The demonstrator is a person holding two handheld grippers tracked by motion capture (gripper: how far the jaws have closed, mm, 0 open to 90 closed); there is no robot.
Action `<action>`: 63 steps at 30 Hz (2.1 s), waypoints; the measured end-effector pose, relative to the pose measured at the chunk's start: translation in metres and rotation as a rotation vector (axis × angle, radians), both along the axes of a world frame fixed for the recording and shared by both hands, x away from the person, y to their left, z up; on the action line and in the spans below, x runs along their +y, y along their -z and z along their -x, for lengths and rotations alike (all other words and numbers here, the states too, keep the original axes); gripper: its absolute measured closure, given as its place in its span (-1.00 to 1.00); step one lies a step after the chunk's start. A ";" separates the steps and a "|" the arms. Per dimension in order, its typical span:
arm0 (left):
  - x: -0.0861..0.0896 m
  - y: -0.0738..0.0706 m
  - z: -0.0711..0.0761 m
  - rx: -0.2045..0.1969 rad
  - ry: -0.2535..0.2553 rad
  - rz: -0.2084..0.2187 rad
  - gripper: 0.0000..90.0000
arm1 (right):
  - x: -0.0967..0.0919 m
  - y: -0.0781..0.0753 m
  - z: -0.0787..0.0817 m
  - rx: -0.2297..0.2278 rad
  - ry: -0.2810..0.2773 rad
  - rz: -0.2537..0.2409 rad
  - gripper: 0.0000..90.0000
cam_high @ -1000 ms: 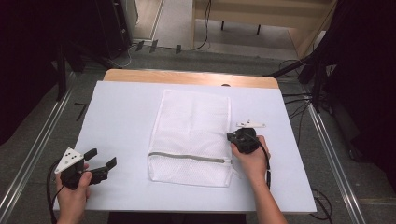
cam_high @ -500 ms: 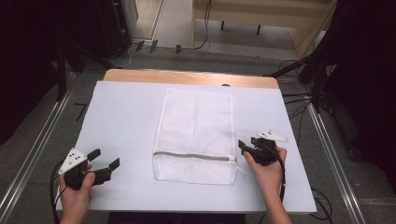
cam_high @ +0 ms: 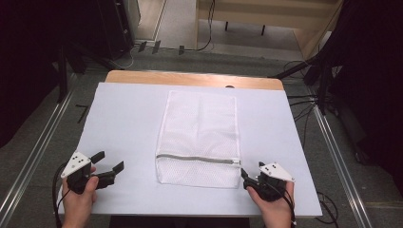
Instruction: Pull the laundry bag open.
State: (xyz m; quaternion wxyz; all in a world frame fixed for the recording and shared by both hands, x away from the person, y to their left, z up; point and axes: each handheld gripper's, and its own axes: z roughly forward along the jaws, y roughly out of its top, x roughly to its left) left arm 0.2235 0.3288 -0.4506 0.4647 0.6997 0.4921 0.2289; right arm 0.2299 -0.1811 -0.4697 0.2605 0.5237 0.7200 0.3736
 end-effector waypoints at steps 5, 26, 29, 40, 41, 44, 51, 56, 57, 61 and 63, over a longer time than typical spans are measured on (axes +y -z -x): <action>-0.007 -0.003 0.004 -0.018 -0.003 -0.017 -0.59 | 0.003 0.003 -0.001 0.019 0.020 -0.003 -0.20; -0.106 -0.002 -0.011 0.096 0.182 0.030 -0.17 | 0.009 0.010 -0.012 0.123 -0.056 -0.147 0.17; -0.128 -0.003 -0.017 0.115 0.231 0.033 -0.06 | 0.013 0.013 -0.018 0.125 -0.043 -0.105 0.17; -0.190 -0.006 -0.030 0.139 0.330 -0.035 0.13 | 0.020 0.015 -0.026 0.129 -0.064 -0.089 0.15; -0.202 -0.006 -0.033 0.142 0.339 -0.049 0.22 | 0.020 0.015 -0.026 0.122 -0.067 -0.081 0.17; -0.214 -0.007 -0.035 0.144 0.352 -0.070 0.30 | 0.019 0.015 -0.026 0.121 -0.068 -0.078 0.21; -0.252 -0.006 -0.049 0.175 0.382 -0.027 0.38 | 0.023 0.017 -0.023 0.093 -0.066 -0.031 0.33; -0.265 -0.001 -0.057 0.202 0.388 -0.015 0.45 | 0.026 0.016 -0.021 0.089 -0.070 -0.025 0.39; -0.267 0.001 -0.059 0.210 0.386 -0.009 0.45 | 0.028 0.016 -0.020 0.092 -0.066 -0.024 0.41; -0.275 0.009 -0.066 0.249 0.381 -0.008 0.51 | 0.033 0.015 -0.018 0.086 -0.049 0.004 0.74; -0.278 0.010 -0.067 0.256 0.390 -0.020 0.52 | 0.033 0.015 -0.019 0.093 -0.047 -0.010 0.90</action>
